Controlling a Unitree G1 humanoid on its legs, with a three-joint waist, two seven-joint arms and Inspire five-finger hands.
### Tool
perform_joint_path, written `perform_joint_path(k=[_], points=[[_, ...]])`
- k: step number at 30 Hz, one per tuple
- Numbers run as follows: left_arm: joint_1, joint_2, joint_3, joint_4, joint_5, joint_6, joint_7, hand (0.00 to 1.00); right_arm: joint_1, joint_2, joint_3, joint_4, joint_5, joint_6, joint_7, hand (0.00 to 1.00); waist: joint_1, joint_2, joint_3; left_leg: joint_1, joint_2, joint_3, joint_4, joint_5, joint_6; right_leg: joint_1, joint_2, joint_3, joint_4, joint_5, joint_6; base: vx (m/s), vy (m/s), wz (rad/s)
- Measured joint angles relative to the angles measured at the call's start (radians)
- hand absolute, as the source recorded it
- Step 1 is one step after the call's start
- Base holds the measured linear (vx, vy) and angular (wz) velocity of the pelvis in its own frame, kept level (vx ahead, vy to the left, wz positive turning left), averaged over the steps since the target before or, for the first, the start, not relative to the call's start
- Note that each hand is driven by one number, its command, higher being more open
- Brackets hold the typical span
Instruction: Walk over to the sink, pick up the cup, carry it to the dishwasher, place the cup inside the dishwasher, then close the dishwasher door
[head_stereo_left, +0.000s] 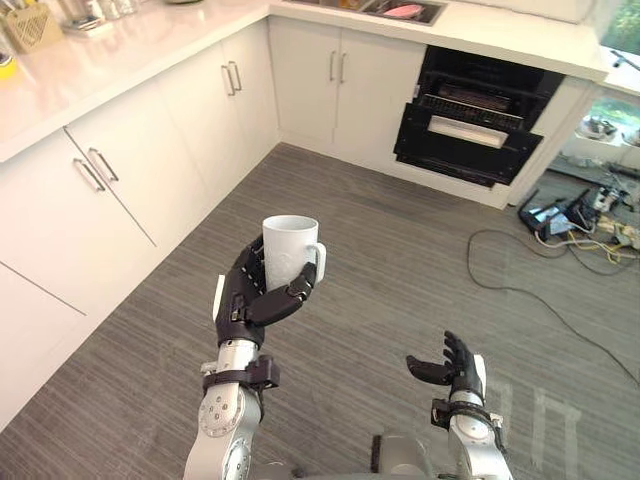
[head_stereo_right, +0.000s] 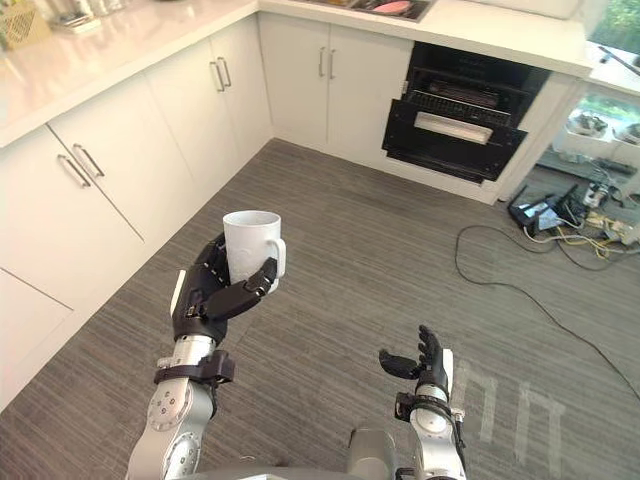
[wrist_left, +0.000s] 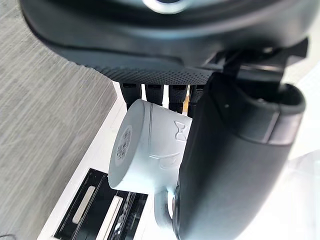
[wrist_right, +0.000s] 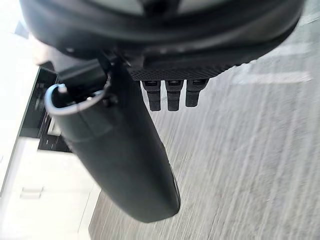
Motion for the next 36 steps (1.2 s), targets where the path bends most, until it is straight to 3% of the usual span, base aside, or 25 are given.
perform_joint_path(k=[1, 2, 3, 4, 6, 7, 8, 11, 13, 15, 17, 18, 19, 20, 21, 22, 23, 24, 25, 26, 29, 33, 34, 35, 36], points=[[0.000, 0.000, -0.003, 0.000, 0.000, 0.000, 0.001, 0.30, 0.002, 0.000, 0.001, -0.001, 0.000, 0.000, -0.001, 0.90, -0.001, -0.002, -0.002, 0.009, -0.001, -0.008, -0.004, -0.007, -0.016, -0.003, 0.013, 0.007, -0.064, 0.024, 0.001, 0.34, -0.107, 0.54], [0.000, 0.002, -0.009, 0.002, 0.000, -0.001, 0.002, 0.30, 0.010, -0.003, 0.006, -0.005, 0.000, 0.000, -0.002, 0.90, -0.002, -0.007, -0.003, 0.020, -0.005, -0.025, -0.002, -0.023, -0.037, -0.001, 0.026, 0.019, -0.132, 0.132, -0.016, 0.33, -0.120, 0.53], [0.001, -0.010, -0.025, 0.027, -0.001, 0.000, 0.000, 0.30, 0.032, -0.024, 0.017, -0.008, 0.000, 0.001, -0.001, 0.90, -0.001, 0.025, -0.014, 0.040, 0.022, -0.050, -0.003, -0.036, -0.060, 0.011, 0.040, 0.002, -0.111, 0.148, 0.000, 0.43, -0.133, 0.54], [0.005, -0.016, -0.036, 0.032, -0.001, 0.000, 0.000, 0.30, 0.045, -0.031, 0.026, -0.022, 0.000, 0.003, 0.000, 0.90, 0.000, 0.043, -0.022, 0.042, 0.042, -0.049, 0.005, -0.035, -0.077, 0.023, 0.047, -0.021, -0.112, 0.133, -0.013, 0.45, -0.140, 0.48], [0.003, -0.037, -0.039, 0.032, -0.001, 0.003, -0.003, 0.30, 0.069, -0.025, 0.045, -0.074, 0.001, 0.010, 0.002, 0.90, 0.000, 0.052, -0.017, 0.017, 0.079, -0.042, 0.116, -0.013, -0.113, 0.081, 0.061, -0.056, -0.137, 0.118, -0.033, 0.43, -0.169, 0.35], [0.007, -0.052, -0.040, 0.031, -0.002, 0.004, -0.006, 0.30, 0.099, -0.022, 0.063, -0.129, 0.001, 0.010, 0.002, 0.90, 0.004, 0.055, -0.015, -0.032, 0.109, -0.038, 0.294, 0.020, -0.119, 0.150, 0.076, -0.069, -0.177, 0.112, -0.043, 0.50, -0.234, 0.21], [0.012, -0.058, -0.041, 0.022, -0.002, 0.003, -0.012, 0.30, 0.129, -0.019, 0.080, -0.197, 0.001, 0.009, 0.001, 0.90, 0.018, 0.052, -0.009, -0.108, 0.160, -0.028, 0.523, 0.088, -0.099, 0.232, 0.090, -0.073, -0.225, 0.104, -0.056, 0.39, -0.188, 0.04], [0.030, -0.061, -0.057, -0.027, -0.002, 0.002, -0.031, 0.30, 0.149, -0.009, 0.086, -0.297, 0.003, -0.014, -0.011, 0.90, 0.058, 0.043, 0.000, -0.250, 0.262, 0.049, 0.759, 0.040, -0.066, 0.375, 0.107, -0.052, -0.324, 0.067, -0.059, 0.31, -0.088, -0.19], [0.037, -0.063, -0.055, -0.051, -0.002, 0.000, -0.044, 0.30, 0.144, -0.014, 0.082, -0.313, 0.003, -0.023, -0.018, 0.90, 0.073, 0.047, -0.001, -0.318, 0.273, 0.079, 0.680, 0.003, -0.060, 0.407, 0.096, -0.045, -0.331, 0.011, -0.074, 0.25, 0.043, -0.09], [0.042, -0.063, -0.054, -0.051, -0.002, -0.001, -0.048, 0.30, 0.146, -0.017, 0.071, -0.305, 0.006, -0.021, -0.019, 0.90, 0.079, 0.046, -0.001, -0.358, 0.241, 0.092, 0.521, -0.010, -0.057, 0.437, 0.070, -0.040, -0.328, -0.029, -0.057, 0.28, 0.144, 0.00], [0.053, -0.062, -0.054, -0.050, -0.001, -0.001, -0.048, 0.30, 0.143, -0.022, 0.060, -0.284, 0.006, -0.019, -0.020, 0.90, 0.079, 0.046, -0.001, -0.387, 0.181, 0.074, 0.331, 0.016, -0.079, 0.455, 0.037, -0.029, -0.320, -0.068, -0.028, 0.35, 0.235, -0.10], [0.054, -0.061, -0.049, -0.046, -0.001, -0.001, -0.048, 0.30, 0.131, -0.031, 0.055, -0.249, 0.006, -0.018, -0.019, 0.90, 0.081, 0.043, -0.001, -0.397, 0.136, 0.036, 0.235, 0.098, -0.084, 0.463, 0.017, -0.011, -0.310, -0.097, -0.002, 0.45, 0.327, -0.50], [0.060, -0.056, -0.038, -0.041, 0.000, 0.001, -0.044, 0.30, 0.109, -0.028, 0.055, -0.195, 0.008, -0.011, -0.020, 0.90, 0.088, 0.034, -0.010, -0.371, 0.093, 0.031, 0.217, 0.193, -0.042, 0.474, -0.009, 0.032, -0.312, -0.115, 0.019, 0.55, 0.387, -0.53], [0.059, -0.049, -0.029, -0.041, -0.001, 0.003, -0.042, 0.30, 0.101, -0.023, 0.058, -0.177, 0.009, -0.006, -0.020, 0.90, 0.084, 0.023, -0.015, -0.372, 0.086, 0.047, 0.237, 0.173, -0.025, 0.479, -0.023, 0.055, -0.318, -0.114, 0.028, 0.53, 0.340, -0.38], [0.050, -0.047, -0.019, -0.041, -0.001, 0.003, -0.041, 0.30, 0.103, -0.018, 0.064, -0.175, 0.010, 0.001, -0.017, 0.90, 0.071, 0.016, -0.015, -0.392, 0.078, 0.056, 0.303, 0.119, 0.006, 0.484, -0.039, 0.084, -0.312, -0.092, 0.062, 0.43, 0.263, -0.10], [0.046, -0.042, -0.019, -0.041, -0.001, 0.007, -0.038, 0.30, 0.108, -0.006, 0.064, -0.175, 0.010, 0.003, -0.015, 0.90, 0.072, 0.008, -0.015, -0.389, 0.074, 0.068, 0.334, 0.080, 0.017, 0.482, -0.050, 0.105, -0.288, -0.092, 0.062, 0.63, 0.373, -0.18], [0.044, -0.022, -0.023, -0.041, 0.000, 0.012, -0.032, 0.30, 0.107, 0.017, 0.063, -0.176, 0.010, 0.005, -0.011, 0.90, 0.072, -0.014, -0.018, -0.355, 0.050, 0.091, 0.335, 0.046, 0.032, 0.442, -0.071, 0.130, -0.166, -0.078, 0.080, 0.51, 0.290, -0.23], [0.043, -0.017, -0.024, -0.041, 0.000, 0.014, -0.030, 0.30, 0.106, 0.020, 0.062, -0.176, 0.010, 0.005, -0.009, 0.90, 0.071, -0.017, -0.017, -0.344, 0.046, 0.095, 0.329, 0.041, 0.035, 0.431, -0.074, 0.135, -0.129, -0.069, 0.087, 0.58, 0.289, -0.21], [0.040, 0.005, -0.033, -0.041, 0.005, 0.020, -0.024, 0.30, 0.101, 0.032, 0.062, -0.176, 0.010, 0.005, -0.003, 0.90, 0.067, -0.023, -0.013, -0.282, 0.033, 0.101, 0.288, 0.020, 0.038, 0.368, -0.080, 0.152, 0.048, -0.005, 0.099, 0.46, 0.139, -0.19], [0.040, 0.026, -0.041, -0.041, 0.027, 0.022, -0.023, 0.30, 0.099, 0.047, 0.064, -0.177, 0.010, 0.005, 0.001, 0.90, 0.066, -0.028, -0.010, -0.203, 0.027, 0.107, 0.239, 0.007, 0.032, 0.300, -0.079, 0.157, 0.229, 0.022, 0.091, 0.44, 0.093, -0.26], [0.036, 0.027, -0.048, -0.056, 0.040, 0.018, -0.020, 0.30, 0.092, 0.070, 0.070, -0.185, 0.010, 0.001, 0.005, 0.90, 0.056, -0.021, -0.013, -0.045, 0.057, 0.118, 0.124, -0.007, 0.010, 0.142, -0.030, 0.090, 0.368, -0.027, 0.007, 0.36, -0.013, -0.27], [0.021, 0.027, -0.056, -0.057, 0.039, 0.008, -0.021, 0.30, 0.076, 0.071, 0.068, -0.192, 0.010, -0.001, 0.004, 0.90, 0.036, -0.019, -0.012, 0.051, 0.112, 0.129, 0.077, -0.046, -0.058, -0.030, -0.018, -0.034, 0.142, -0.028, -0.009, 0.40, -0.145, -0.13], [0.021, 0.027, -0.052, -0.053, 0.039, 0.008, -0.021, 0.30, 0.075, 0.070, 0.067, -0.192, 0.011, -0.001, 0.003, 0.90, 0.027, -0.022, -0.014, 0.075, 0.119, 0.130, 0.058, -0.055, -0.073, -0.045, -0.013, -0.051, 0.034, -0.001, -0.013, 0.36, -0.171, 0.04], [0.021, 0.027, -0.046, -0.048, 0.039, 0.006, -0.021, 0.30, 0.076, 0.068, 0.067, -0.192, 0.011, -0.001, 0.002, 0.90, 0.022, -0.036, -0.022, 0.096, 0.115, 0.124, 0.042, -0.065, -0.097, -0.052, -0.004, -0.056, -0.082, 0.070, -0.020, 0.51, -0.214, 0.18], [0.010, 0.013, -0.046, -0.008, 0.039, 0.004, -0.021, 0.30, 0.079, 0.047, 0.065, -0.187, 0.011, 0.001, 0.000, 0.90, 0.009, -0.006, -0.024, 0.126, 0.140, 0.104, 0.035, -0.084, -0.131, -0.036, 0.016, -0.068, -0.069, 0.149, -0.043, 0.53, -0.194, 0.12]])
